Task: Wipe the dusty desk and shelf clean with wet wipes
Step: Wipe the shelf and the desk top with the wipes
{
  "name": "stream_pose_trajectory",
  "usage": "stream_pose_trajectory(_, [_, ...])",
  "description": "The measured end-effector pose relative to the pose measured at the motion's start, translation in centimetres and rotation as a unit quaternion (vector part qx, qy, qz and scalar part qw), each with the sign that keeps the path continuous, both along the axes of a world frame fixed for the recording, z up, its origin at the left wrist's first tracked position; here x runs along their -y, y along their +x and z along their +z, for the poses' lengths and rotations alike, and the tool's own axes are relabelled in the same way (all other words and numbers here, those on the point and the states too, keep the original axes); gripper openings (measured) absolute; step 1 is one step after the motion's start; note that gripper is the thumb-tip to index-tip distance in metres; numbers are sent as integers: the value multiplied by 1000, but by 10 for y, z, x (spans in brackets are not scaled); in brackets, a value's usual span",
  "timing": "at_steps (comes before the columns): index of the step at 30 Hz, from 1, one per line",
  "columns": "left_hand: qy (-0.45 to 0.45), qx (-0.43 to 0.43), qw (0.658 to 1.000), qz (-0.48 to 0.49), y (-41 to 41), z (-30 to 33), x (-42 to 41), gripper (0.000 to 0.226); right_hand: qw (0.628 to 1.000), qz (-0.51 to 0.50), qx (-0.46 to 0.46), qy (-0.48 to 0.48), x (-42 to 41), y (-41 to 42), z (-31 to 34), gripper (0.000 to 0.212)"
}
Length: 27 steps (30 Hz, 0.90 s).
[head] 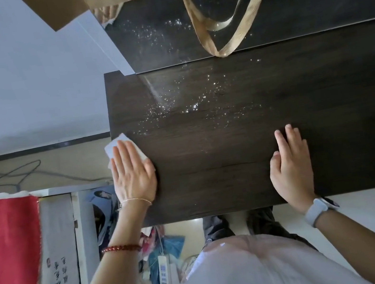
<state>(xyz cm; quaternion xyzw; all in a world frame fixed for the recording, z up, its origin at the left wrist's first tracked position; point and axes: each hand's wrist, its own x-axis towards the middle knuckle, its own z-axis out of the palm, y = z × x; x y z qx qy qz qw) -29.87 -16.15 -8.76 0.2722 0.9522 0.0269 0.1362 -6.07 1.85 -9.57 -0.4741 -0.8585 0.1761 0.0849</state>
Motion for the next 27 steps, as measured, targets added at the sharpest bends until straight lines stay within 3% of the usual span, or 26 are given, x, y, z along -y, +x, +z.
stream_pose_trajectory(5, [24,4,999,32,-20,-2,-57,57,1000,5,-12,-5,-4,2,-1,44])
stream_pose_trajectory(9, [53,-6,993,-105,42,-8,-118,62,999,9,-48,-10,-15,12,2,39])
stream_pose_trajectory(12, [57,8,971,-231,110,-7,-146,63,998,-44,-48,-17,-30,22,5,38])
stream_pose_trajectory(15, [34,24,961,-272,132,-5,-152,61,996,-81,-26,-17,-53,40,5,39])
stream_pose_trajectory(18, [15,1,976,-219,114,-8,-121,58,999,-44,7,-6,-62,49,4,41])
stream_pose_trajectory(21, [-5,-9,998,-60,76,-8,-62,61,999,-28,25,11,-61,46,2,44])
stream_pose_trajectory(24, [-13,9,994,112,62,2,-35,60,999,-20,25,19,-62,46,0,44])
stream_pose_trajectory(26, [4,3,990,139,76,2,-56,60,999,-12,27,15,-63,47,-1,48])
stream_pose_trajectory(27, [6,5,994,105,89,1,-74,63,1000,-3,24,8,-64,49,-1,49])
